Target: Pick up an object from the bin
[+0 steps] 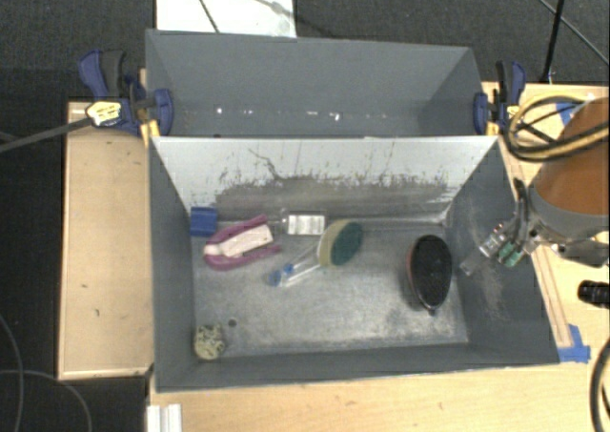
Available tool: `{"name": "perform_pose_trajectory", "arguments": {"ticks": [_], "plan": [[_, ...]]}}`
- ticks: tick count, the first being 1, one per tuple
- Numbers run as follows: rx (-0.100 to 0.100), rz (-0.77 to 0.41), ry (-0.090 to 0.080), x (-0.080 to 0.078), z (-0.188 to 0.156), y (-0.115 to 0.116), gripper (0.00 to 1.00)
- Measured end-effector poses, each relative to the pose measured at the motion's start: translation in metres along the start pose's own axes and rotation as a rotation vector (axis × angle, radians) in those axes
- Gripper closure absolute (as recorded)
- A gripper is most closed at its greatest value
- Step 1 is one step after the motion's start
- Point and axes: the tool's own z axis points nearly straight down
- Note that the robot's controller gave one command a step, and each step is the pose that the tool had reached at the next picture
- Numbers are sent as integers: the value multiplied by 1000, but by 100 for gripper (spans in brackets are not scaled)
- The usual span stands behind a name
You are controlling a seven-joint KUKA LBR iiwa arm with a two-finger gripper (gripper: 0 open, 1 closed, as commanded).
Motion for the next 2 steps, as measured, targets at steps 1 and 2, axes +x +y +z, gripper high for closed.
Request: {"name": "perform_pose_trajectory", "arguments": {"ticks": [1, 2], "plan": [[0, -5, 1, 1, 0, 1, 0], [1, -49, 5, 30, 62, 44, 0]]}}
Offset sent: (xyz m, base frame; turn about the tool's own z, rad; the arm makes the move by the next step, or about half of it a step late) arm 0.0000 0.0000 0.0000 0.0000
